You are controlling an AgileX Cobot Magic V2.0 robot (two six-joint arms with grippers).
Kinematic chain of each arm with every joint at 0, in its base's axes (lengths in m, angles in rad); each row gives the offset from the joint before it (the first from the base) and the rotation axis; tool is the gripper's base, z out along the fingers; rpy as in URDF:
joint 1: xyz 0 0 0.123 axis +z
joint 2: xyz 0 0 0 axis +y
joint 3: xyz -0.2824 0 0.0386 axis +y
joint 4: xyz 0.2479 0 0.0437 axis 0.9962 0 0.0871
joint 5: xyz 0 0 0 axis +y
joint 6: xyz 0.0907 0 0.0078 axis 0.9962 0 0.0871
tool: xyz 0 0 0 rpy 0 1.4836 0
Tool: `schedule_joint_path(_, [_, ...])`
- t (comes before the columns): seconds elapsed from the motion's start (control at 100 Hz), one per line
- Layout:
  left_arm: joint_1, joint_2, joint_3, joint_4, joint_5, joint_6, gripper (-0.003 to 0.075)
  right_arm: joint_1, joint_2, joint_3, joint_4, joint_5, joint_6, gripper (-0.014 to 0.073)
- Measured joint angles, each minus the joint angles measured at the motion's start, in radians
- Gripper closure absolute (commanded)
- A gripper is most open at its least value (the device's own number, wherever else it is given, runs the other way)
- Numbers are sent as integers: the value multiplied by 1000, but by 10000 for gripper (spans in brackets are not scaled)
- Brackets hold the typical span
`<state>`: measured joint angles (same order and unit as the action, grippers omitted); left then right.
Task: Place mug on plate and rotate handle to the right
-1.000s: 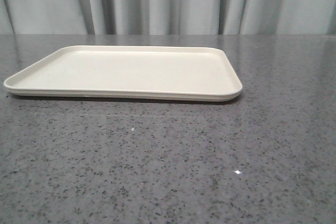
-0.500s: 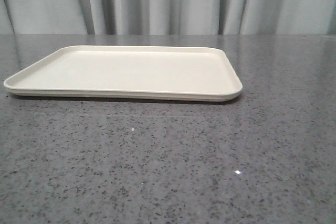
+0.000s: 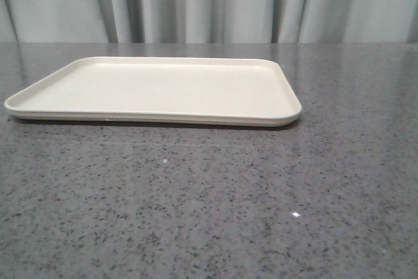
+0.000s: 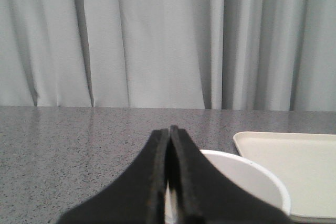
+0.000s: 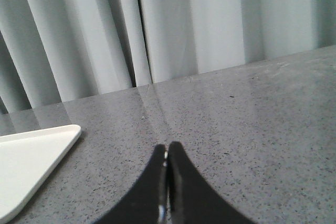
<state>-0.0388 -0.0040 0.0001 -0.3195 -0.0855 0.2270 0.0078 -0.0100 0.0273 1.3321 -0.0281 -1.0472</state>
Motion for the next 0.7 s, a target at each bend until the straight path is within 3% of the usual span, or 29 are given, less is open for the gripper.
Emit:
schedule_joint_path(0.56, [0, 0, 0, -34, -59, -13, 740, 0, 0, 0, 0, 0, 0, 704])
schedule_joint_path(0.57, [0, 0, 0, -34, -59, -13, 740, 0, 0, 0, 0, 0, 0, 653])
schedule_joint_path(0.7, [0, 0, 0, -39, -59, -16, 740, 0, 0, 0, 0, 0, 0, 653])
